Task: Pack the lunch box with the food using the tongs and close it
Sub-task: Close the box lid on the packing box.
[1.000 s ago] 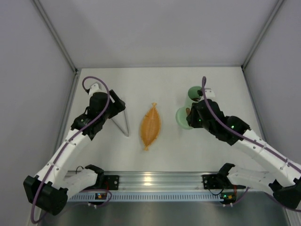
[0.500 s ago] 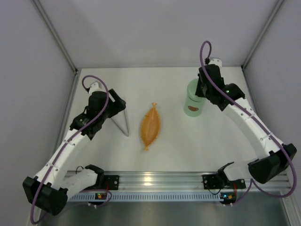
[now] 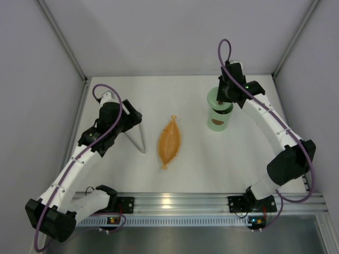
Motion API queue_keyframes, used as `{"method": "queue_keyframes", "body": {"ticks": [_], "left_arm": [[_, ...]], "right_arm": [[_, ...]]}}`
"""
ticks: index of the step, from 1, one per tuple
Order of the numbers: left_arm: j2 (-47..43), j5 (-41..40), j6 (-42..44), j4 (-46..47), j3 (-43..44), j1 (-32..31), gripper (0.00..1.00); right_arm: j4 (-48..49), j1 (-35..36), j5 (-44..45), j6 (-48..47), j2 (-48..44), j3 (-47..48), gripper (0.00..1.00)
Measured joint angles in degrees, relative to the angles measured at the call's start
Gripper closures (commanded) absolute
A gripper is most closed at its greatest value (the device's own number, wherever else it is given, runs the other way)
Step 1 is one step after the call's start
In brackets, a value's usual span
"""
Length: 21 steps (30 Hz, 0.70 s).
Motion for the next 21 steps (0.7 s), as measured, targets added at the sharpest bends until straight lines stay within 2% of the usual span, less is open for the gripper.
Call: {"method": "queue_keyframes", "body": {"ticks": [7, 21], "left_arm": [[0.0, 0.6, 0.0, -0.1, 0.0, 0.0, 0.22], [0.0, 0.8, 0.0, -0.4, 0.0, 0.0, 0.22]], "right_arm": [[0.1, -2.7, -1.2, 0.0, 2.3, 0.1, 1.0], [0.6, -3.4, -2.8, -0.6, 4.5, -1.2, 1.0]]}}
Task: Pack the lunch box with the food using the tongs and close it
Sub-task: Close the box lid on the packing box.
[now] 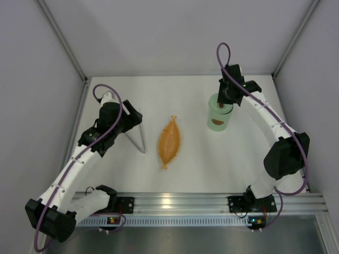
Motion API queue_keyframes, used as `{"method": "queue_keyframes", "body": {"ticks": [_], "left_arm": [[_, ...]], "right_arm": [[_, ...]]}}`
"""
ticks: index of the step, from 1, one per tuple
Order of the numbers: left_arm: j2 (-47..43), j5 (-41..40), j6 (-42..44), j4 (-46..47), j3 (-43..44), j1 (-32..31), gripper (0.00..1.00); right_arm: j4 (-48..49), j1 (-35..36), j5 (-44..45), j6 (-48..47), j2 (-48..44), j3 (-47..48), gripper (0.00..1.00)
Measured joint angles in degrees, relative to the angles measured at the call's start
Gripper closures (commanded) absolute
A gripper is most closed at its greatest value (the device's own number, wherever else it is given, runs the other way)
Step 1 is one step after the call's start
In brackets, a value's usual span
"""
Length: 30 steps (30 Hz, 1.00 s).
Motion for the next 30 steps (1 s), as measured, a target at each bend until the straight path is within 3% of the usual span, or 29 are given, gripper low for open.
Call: {"method": "queue_keyframes", "body": {"ticks": [19, 30], "left_arm": [[0.0, 0.0, 0.0, 0.0, 0.0, 0.0, 0.22], [0.0, 0.0, 0.0, -0.1, 0.0, 0.0, 0.22]], "right_arm": [[2.8, -0.4, 1.9, -0.4, -1.6, -4.4, 1.0], [4.1, -0.6, 1.4, -0.5, -1.6, -5.1, 0.81]]}}
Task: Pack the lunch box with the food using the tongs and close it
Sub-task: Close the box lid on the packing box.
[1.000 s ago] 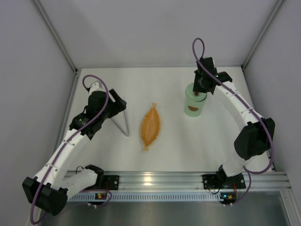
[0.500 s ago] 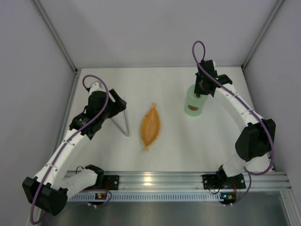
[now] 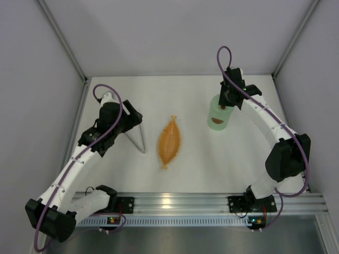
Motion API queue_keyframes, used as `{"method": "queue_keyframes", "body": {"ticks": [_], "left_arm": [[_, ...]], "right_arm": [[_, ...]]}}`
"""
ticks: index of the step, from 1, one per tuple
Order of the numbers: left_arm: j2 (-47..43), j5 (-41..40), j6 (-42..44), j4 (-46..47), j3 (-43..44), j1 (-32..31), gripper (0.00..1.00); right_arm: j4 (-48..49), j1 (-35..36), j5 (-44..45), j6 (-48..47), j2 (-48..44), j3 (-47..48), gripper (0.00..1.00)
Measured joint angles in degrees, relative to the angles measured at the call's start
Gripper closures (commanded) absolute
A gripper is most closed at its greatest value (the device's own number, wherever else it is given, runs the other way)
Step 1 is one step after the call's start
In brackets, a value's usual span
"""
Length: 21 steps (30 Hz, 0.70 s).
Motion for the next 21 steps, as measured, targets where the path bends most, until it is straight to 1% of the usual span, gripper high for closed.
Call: {"method": "queue_keyframes", "body": {"ticks": [4, 5, 11, 17, 21], "left_arm": [[0.0, 0.0, 0.0, 0.0, 0.0, 0.0, 0.22], [0.0, 0.0, 0.0, 0.0, 0.0, 0.0, 0.22], [0.0, 0.0, 0.0, -0.1, 0.0, 0.0, 0.22], [0.0, 0.0, 0.0, -0.2, 0.0, 0.0, 0.22], [0.0, 0.0, 0.0, -0.2, 0.0, 0.0, 0.22]], "right_arm": [[1.3, 0.0, -0.2, 0.0, -0.3, -0.7, 0.71], [1.3, 0.0, -0.3, 0.0, -0.3, -0.9, 0.66], [1.7, 0.0, -0.3, -0.4, -0.5, -1.1, 0.53], [1.1, 0.0, -0.1, -0.5, -0.8, -1.1, 0.47], [0.5, 0.0, -0.1, -0.5, -1.2, -1.1, 0.46]]}}
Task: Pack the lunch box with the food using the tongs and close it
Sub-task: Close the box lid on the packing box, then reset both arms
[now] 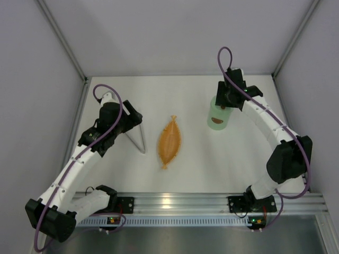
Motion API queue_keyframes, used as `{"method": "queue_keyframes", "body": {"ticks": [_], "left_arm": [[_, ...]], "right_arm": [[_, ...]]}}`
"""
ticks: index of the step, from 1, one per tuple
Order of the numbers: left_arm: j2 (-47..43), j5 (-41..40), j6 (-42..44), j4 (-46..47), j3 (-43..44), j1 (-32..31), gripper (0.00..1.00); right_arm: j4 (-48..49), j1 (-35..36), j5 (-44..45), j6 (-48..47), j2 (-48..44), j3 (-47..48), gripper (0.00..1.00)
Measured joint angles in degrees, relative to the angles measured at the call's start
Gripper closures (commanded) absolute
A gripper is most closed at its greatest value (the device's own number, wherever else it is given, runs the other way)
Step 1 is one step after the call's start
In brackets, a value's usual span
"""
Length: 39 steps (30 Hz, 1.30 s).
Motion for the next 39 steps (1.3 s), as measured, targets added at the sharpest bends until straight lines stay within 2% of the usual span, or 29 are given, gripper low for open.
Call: {"method": "queue_keyframes", "body": {"ticks": [9, 16, 19, 20, 24, 31, 35, 39], "left_arm": [[0.0, 0.0, 0.0, -0.2, 0.3, 0.0, 0.22], [0.0, 0.1, 0.7, -0.3, 1.3, 0.0, 0.21], [0.2, 0.3, 1.1, -0.3, 2.0, 0.0, 0.21], [0.3, 0.3, 1.1, -0.3, 2.3, 0.0, 0.21], [1.3, 2.0, 2.4, -0.3, 3.7, 0.0, 0.19], [5.5, 6.7, 6.6, -0.3, 10.0, -0.7, 0.07], [6.4, 8.9, 8.6, 0.0, 12.3, -1.0, 0.01], [7.8, 9.7, 9.9, 0.7, 13.5, -1.5, 0.01]], "right_arm": [[-1.3, 0.0, -0.3, 0.0, -4.1, 1.8, 0.43], [-1.1, 0.0, -2.0, -0.4, -11.7, 2.4, 0.28], [-0.8, 0.0, -3.1, -0.6, -15.3, 2.2, 0.11], [-0.7, 0.0, -3.6, -0.7, -16.6, 2.1, 0.01], [2.2, 0.0, -5.3, -1.0, -23.6, -1.8, 0.01], [5.9, 0.0, -7.6, -1.0, -37.6, -13.4, 0.01], [6.6, 0.0, -7.9, -1.0, -40.5, -15.9, 0.01], [6.8, 0.0, -7.9, -1.0, -41.0, -16.2, 0.01]]}}
